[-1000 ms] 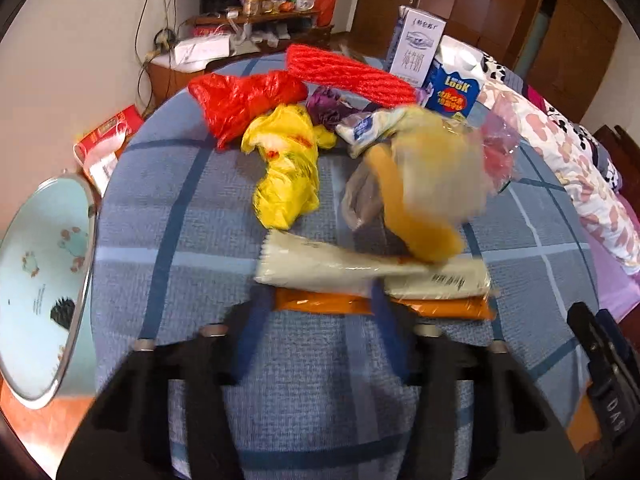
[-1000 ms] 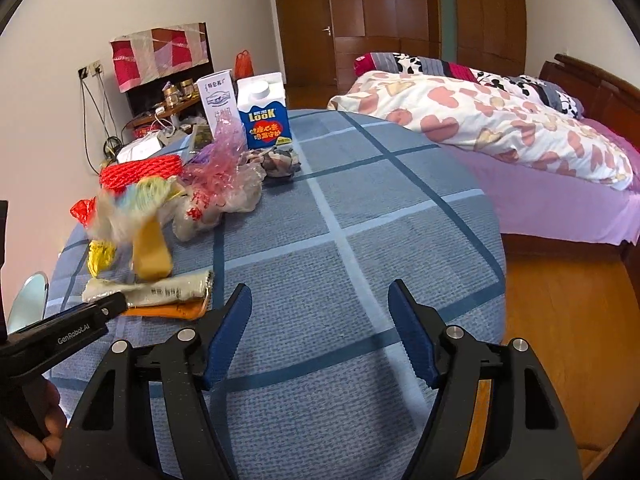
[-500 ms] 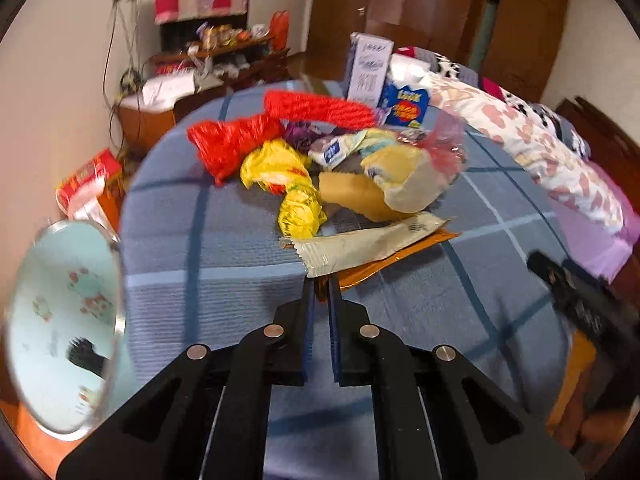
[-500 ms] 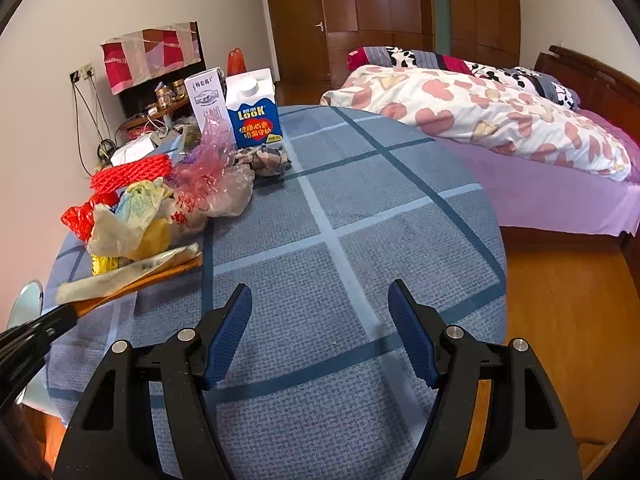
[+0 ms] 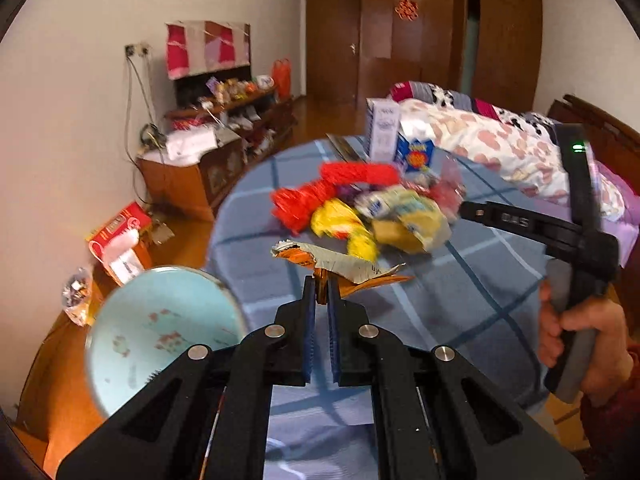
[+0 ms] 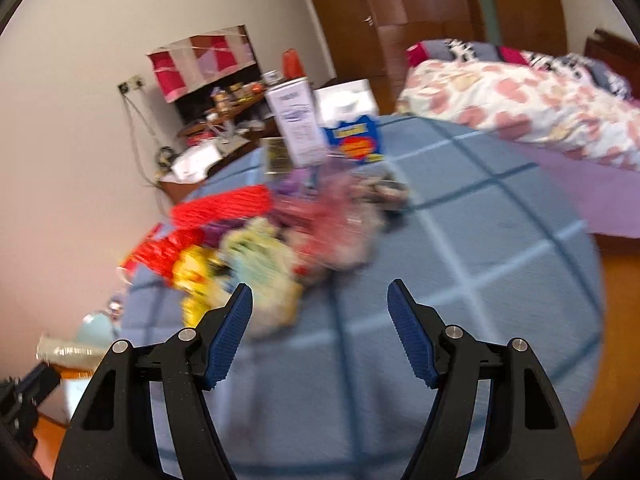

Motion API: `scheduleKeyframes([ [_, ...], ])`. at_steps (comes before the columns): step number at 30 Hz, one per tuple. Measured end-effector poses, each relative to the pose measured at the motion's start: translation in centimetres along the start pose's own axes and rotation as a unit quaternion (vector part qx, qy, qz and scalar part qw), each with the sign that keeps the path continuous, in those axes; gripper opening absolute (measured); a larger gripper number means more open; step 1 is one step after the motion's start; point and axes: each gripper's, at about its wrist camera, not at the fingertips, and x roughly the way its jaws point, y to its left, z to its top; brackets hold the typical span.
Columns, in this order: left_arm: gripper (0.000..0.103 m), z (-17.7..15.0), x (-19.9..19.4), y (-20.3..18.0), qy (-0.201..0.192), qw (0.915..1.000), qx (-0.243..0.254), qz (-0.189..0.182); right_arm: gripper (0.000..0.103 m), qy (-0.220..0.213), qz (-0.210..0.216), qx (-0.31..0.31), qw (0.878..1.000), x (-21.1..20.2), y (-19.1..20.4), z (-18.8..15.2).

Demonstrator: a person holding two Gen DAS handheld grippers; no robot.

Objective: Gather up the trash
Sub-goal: 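Grasp the white-orange wrapper strip with left tool while right tool grasps white-green plastic bag, then carry both held items over the teal bucket and open both tools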

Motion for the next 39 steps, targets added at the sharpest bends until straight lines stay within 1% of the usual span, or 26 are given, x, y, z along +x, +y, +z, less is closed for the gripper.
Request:
scheduleKeyframes([
  [2, 0.006, 0.4, -0.7, 0.9, -0.01, 0.9999, -0.009, 0.008, 0.07, 0.009, 0.015, 0.015, 1.0, 1.3, 0.7, 0.5],
  [4, 0.006, 0.6, -0.9, 1.5, -0.015, 0.9997, -0.014, 0.012, 0.07, 0.02, 0.023, 0.017, 0.999, 2.7, 1.5, 0.7],
  [5, 0.006, 0.6, -0.9, 1.8, -0.016, 0.9997, -0.015, 0.013, 0.066, 0.033, 0.023, 0.014, 0.999, 3.6, 1.9, 0.7],
  [7, 0.006, 0.6, -0.7, 2.0, -0.015, 0.9996, -0.017, 0.016, 0.047, 0.055, 0.029, 0.013, 0.998, 4.7, 2.4, 0.4],
  [8, 0.006, 0.5, -0.6, 2.2, -0.014, 0.9996, -0.021, 0.013, 0.044, 0.061, 0.034, 0.013, 0.997, 4.9, 2.5, 0.2],
  [9, 0.006, 0.5, -0.5, 2.3, -0.014, 0.9995, -0.024, 0.011, 0.041, 0.056, 0.035, 0.01, 0.998, 4.6, 2.7, 0.0],
  [10, 0.006, 0.5, -0.5, 2.5, -0.014, 0.9994, -0.028, 0.01, 0.036, 0.049, 0.033, 0.002, 0.998, 4.3, 2.9, 0.0],
  [11, 0.006, 0.5, -0.5, 2.4, -0.016, 0.9994, -0.03, 0.01, 0.034, 0.041, 0.035, -0.009, 0.999, 3.7, 3.2, 0.0],
  [14, 0.006, 0.7, -1.0, 2.5, -0.024, 0.9991, -0.033, 0.008, 0.032, 0.02, 0.033, -0.02, 0.999, 1.9, 3.5, 0.0],
  [16, 0.006, 0.9, -1.3, 2.6, -0.029, 0.9989, -0.036, 0.009, 0.032, -0.004, 0.03, -0.025, 0.999, 0.2, 3.7, 0.0],
  [18, 0.006, 0.9, -1.8, 2.8, -0.034, 0.9987, -0.037, 0.013, 0.032, -0.026, 0.027, -0.03, 0.999, -1.6, 4.2, -0.1],
  [21, 0.006, 0.9, -2.6, 3.1, -0.043, 0.998, -0.041, 0.023, 0.032, -0.044, 0.027, -0.036, 0.998, -3.4, 5.0, -0.7],
  [26, 0.006, 0.7, -4.6, 4.5, -0.058, 0.9963, -0.05, 0.041, 0.032, -0.053, 0.041, -0.057, 0.996, -5.0, 6.9, -1.2],
  [31, 0.006, 0.2, -6.1, 5.6, -0.066, 0.9943, -0.053, 0.065, 0.032, -0.049, 0.056, -0.067, 0.995, -5.8, 8.8, -2.1],
  [39, 0.006, -1.1, -8.2, 8.8, -0.071, 0.9895, -0.083, 0.094, 0.032, -0.049, 0.072, -0.093, 0.992, -6.6, 12.0, -3.5],
])
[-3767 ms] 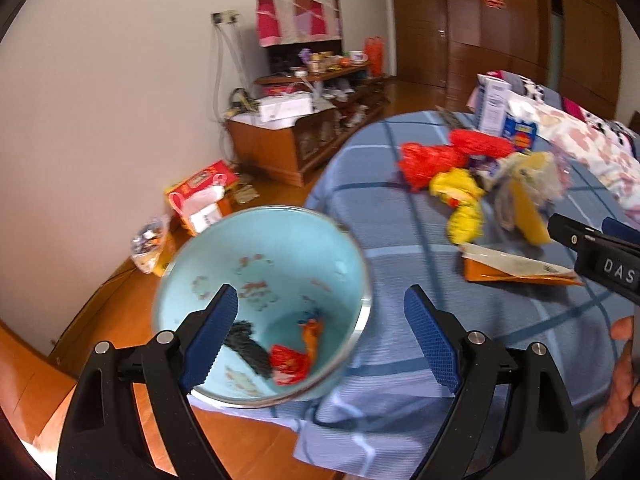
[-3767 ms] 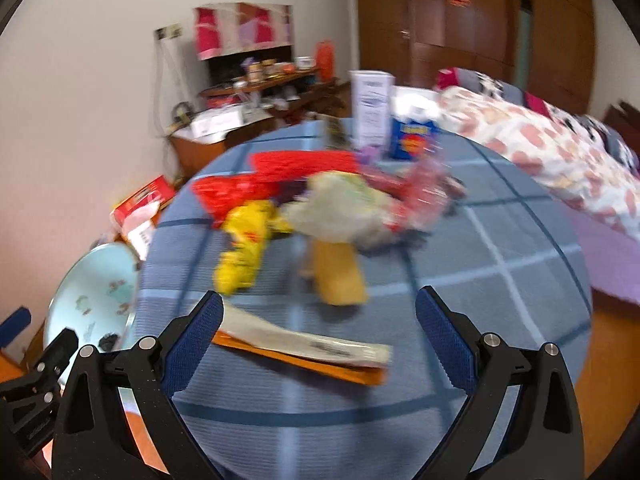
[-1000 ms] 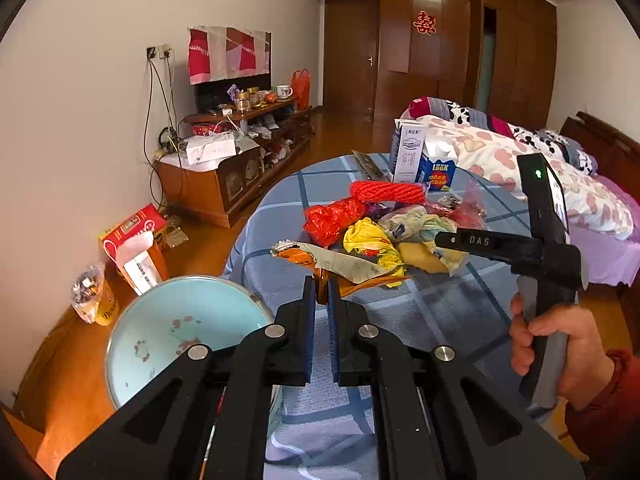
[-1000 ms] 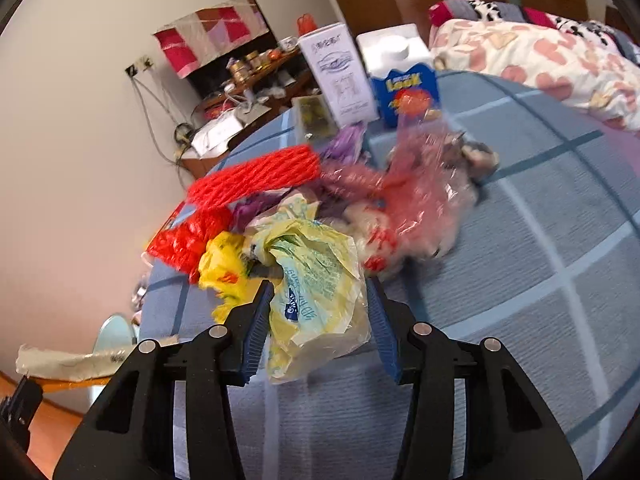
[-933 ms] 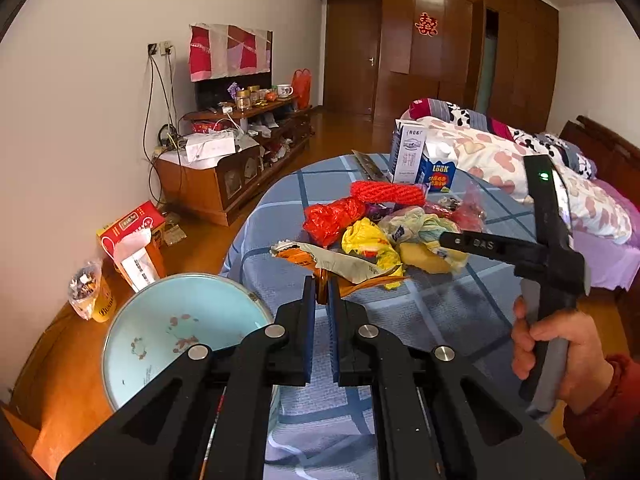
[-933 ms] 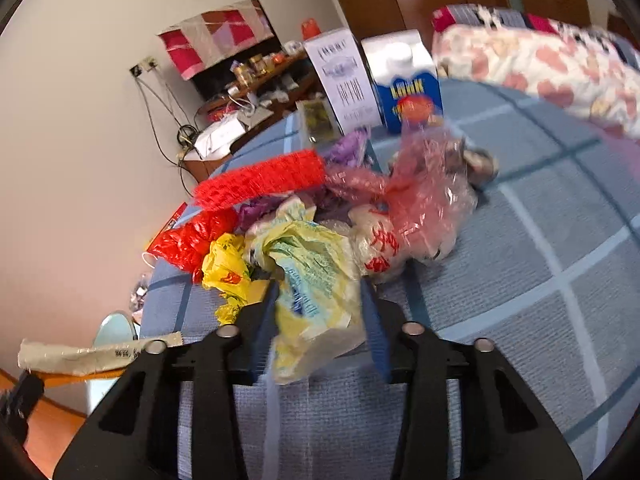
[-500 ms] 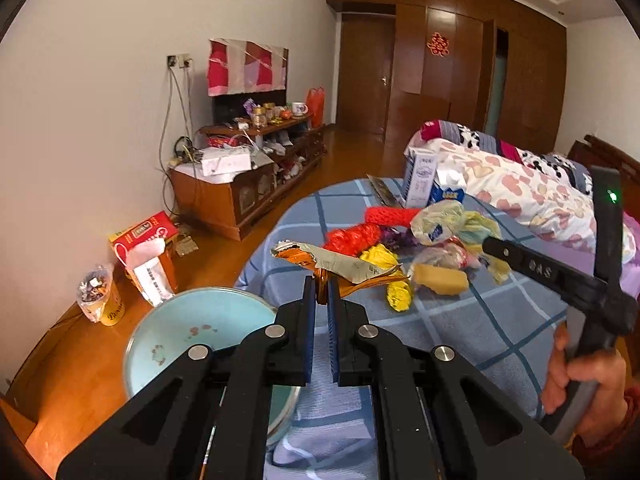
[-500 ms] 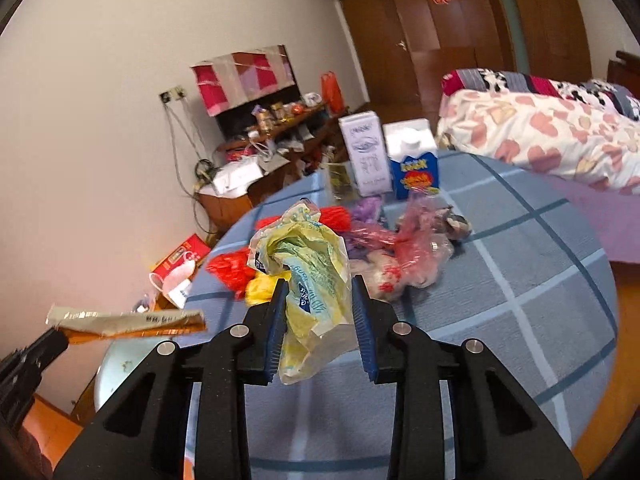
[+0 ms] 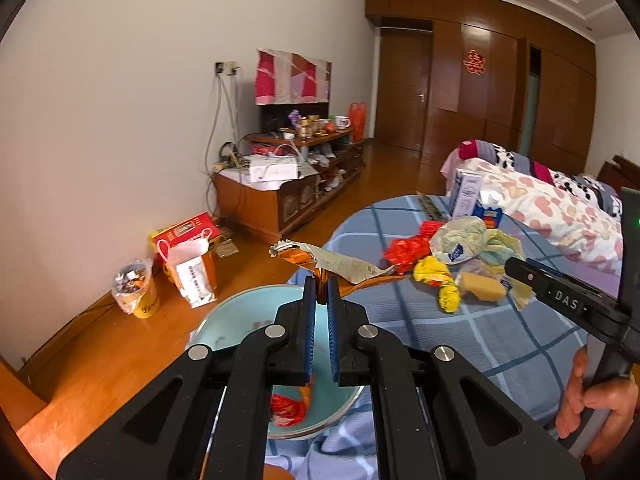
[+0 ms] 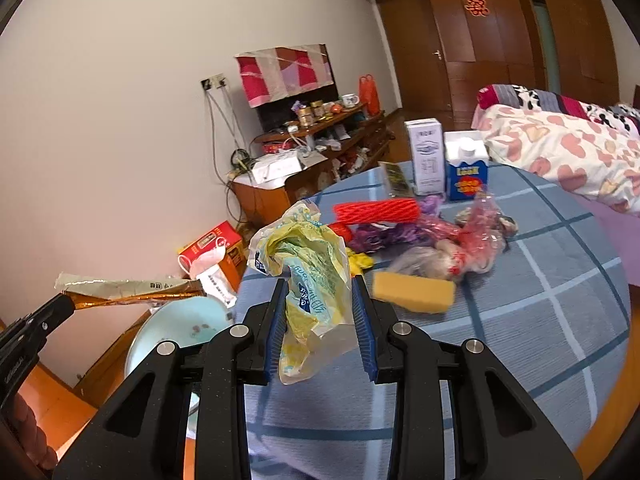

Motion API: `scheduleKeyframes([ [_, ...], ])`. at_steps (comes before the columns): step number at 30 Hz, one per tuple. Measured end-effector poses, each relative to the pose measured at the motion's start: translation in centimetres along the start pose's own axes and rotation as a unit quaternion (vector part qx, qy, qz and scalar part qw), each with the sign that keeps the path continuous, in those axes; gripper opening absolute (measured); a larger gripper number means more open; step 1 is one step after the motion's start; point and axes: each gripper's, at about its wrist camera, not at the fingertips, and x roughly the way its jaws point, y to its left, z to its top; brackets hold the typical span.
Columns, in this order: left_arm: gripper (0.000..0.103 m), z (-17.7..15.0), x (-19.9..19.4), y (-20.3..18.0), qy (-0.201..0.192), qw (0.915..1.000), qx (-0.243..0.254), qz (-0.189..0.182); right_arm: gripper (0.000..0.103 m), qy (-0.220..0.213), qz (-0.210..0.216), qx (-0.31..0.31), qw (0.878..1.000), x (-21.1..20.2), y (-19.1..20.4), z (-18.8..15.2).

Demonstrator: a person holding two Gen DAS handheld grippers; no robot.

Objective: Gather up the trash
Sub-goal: 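Carry both held items over the teal bucket and open both tools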

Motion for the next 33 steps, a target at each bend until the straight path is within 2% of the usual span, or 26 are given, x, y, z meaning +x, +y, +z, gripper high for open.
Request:
scheduleKeyframes([
  [9, 0.006, -0.5, -0.7, 3.2, 0.0, 0.9995, -0.022, 0.023, 0.033, 0.01, 0.014, -0.025, 1.0, 0.2, 3.3, -0.9],
  [18, 0.006, -1.2, -0.5, 4.8, 0.005, 0.9988, -0.036, 0.033, 0.033, 0.026, 0.024, -0.063, 0.997, 1.9, 6.8, -1.9],
  [33, 0.006, -2.8, 2.9, 6.2, 0.044, 0.9964, -0.053, 0.048, 0.033, 0.041, 0.036, -0.113, 0.992, 4.2, 10.8, -3.2],
])
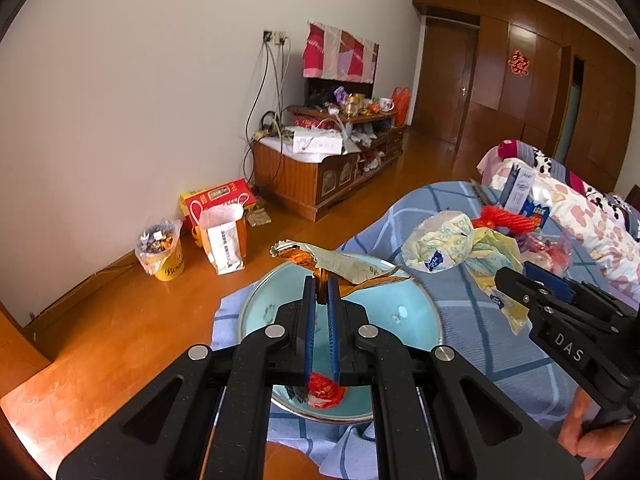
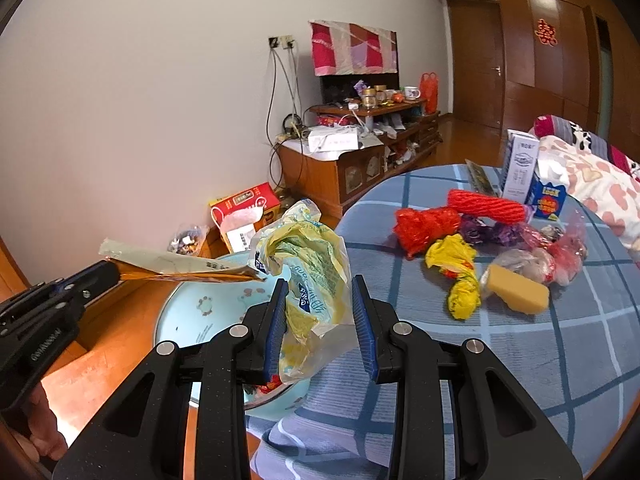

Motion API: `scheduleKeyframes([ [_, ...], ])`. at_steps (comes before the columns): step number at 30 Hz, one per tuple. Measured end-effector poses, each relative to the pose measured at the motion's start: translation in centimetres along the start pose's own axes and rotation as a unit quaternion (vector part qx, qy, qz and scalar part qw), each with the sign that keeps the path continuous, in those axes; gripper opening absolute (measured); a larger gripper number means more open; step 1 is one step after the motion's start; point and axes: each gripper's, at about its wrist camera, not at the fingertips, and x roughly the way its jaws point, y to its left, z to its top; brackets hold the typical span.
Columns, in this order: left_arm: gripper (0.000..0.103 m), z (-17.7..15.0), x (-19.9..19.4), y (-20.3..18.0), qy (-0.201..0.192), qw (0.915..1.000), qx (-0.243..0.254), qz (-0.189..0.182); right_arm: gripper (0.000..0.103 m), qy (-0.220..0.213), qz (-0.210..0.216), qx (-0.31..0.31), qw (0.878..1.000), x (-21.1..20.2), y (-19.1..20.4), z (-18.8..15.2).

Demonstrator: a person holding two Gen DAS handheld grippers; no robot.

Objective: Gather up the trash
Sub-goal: 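Carry both held items over the teal bucket and open both tools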

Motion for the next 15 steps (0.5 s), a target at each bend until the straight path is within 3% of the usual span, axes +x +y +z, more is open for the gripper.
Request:
scheduleKeyframes([
  [15, 0.006, -1.4, 2.8, 0.3, 0.038, 0.9988, 0.007, 0.031, 0.033, 0.047, 0.003, -0.033, 0.998, 4.4, 2.8, -1.6],
])
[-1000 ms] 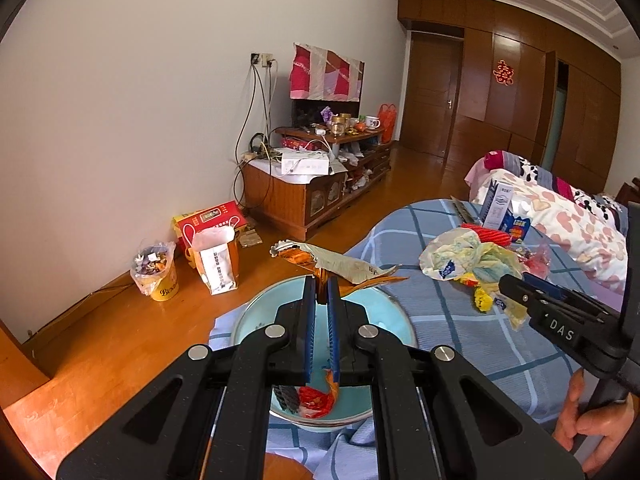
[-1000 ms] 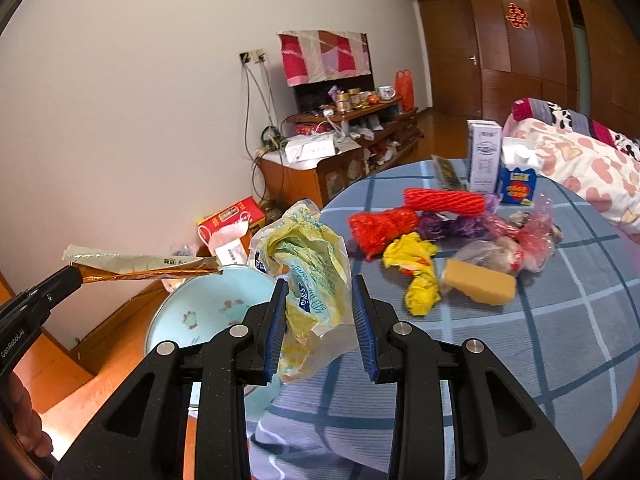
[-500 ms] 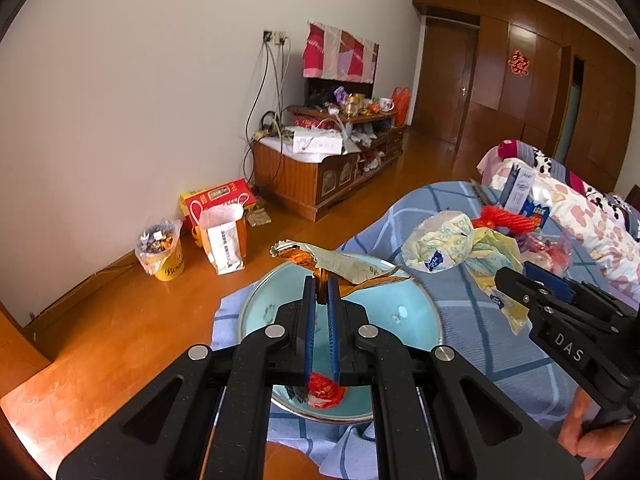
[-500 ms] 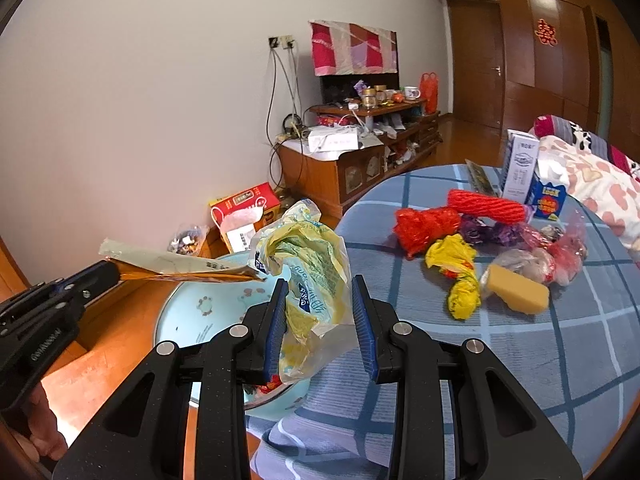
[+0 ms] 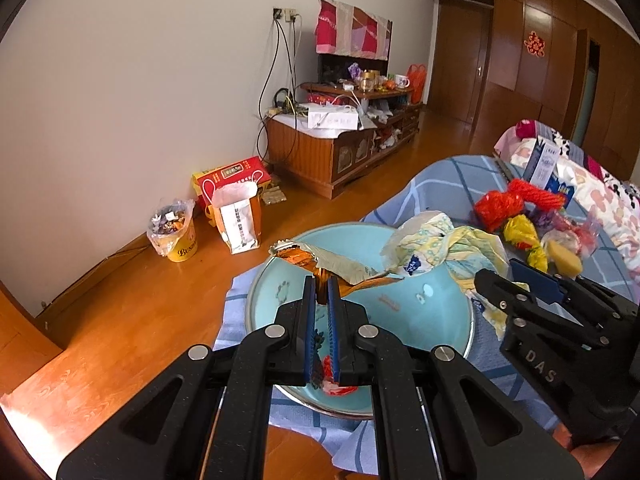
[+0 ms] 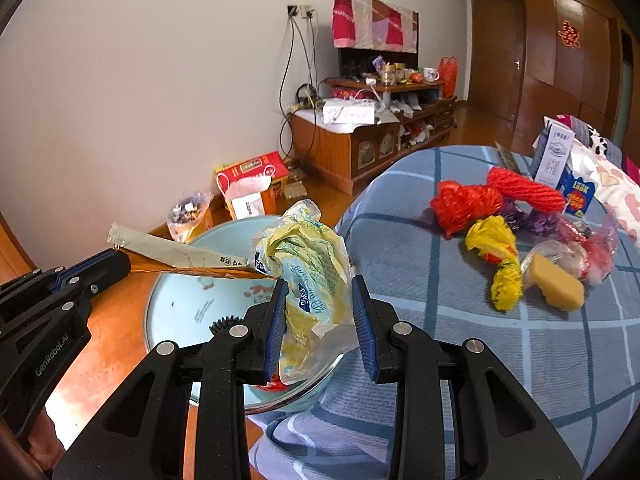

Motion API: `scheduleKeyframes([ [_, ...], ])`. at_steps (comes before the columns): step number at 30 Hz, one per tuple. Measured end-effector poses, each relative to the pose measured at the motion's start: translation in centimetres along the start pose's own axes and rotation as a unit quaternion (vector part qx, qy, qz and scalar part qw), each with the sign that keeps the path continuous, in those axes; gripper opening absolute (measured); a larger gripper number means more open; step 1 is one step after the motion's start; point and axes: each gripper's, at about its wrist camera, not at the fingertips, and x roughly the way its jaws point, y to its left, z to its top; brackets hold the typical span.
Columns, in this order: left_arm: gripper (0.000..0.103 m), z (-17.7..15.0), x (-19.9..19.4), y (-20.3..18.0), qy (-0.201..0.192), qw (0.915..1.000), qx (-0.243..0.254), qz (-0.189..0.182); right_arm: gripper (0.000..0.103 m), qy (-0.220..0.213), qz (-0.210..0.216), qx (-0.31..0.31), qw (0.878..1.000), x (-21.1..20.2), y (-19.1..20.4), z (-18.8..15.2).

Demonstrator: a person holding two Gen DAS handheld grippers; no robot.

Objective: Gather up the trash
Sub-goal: 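Carry both held items over the teal bucket and open both tools, then move both open tools back toward the remaining trash on the table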

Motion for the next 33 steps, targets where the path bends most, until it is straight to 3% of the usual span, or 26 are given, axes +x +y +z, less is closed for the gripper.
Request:
scheduleKeyframes([
  [3, 0.007, -0.3, 0.4, -0.2, 0.008, 0.9999, 0.006, 0.011, 0.034, 0.016, 0.006, -0.001, 1.0, 0.9, 0.1, -0.4],
  [7, 0.01, -0.6, 1.0, -0.2, 0.016, 0.9991, 0.012, 0.038, 0.043, 0.036, 0.023, 0.007, 0.999, 1.9, -0.1, -0.9],
  [10, 0.023, -0.6, 1.0, 0.2, 0.017, 0.9988, 0.009, 0.045, 0.049, 0.036, 0.027, 0.018, 0.999, 1.6, -0.3, -1.0],
  [15, 0.059, -0.5, 0.5, 0.3, 0.011, 0.9975, 0.01, 0.069, 0.057, 0.011, 0.019, 0.037, 0.999, 0.0, -1.3, -0.5],
  [18, 0.069, -0.4, 0.3, 0.2, 0.012, 0.9971, 0.006, 0.075, 0.062, -0.001, 0.016, 0.045, 0.999, -0.8, -1.9, -0.3],
  [23, 0.087, -0.4, -0.4, -0.2, 0.004, 0.995, 0.013, 0.099, 0.079, -0.026, -0.001, 0.062, 0.998, -2.5, -3.0, -0.3],
  [29, 0.097, -0.3, -1.5, -0.8, -0.004, 0.9944, 0.012, 0.105, 0.087, -0.044, -0.03, 0.07, 0.996, -3.9, -4.5, -0.5],
  [33, 0.097, -0.1, -2.0, -1.7, -0.007, 0.9944, 0.021, 0.104, 0.091, -0.086, -0.07, 0.077, 0.991, -5.3, -5.5, -1.4],
])
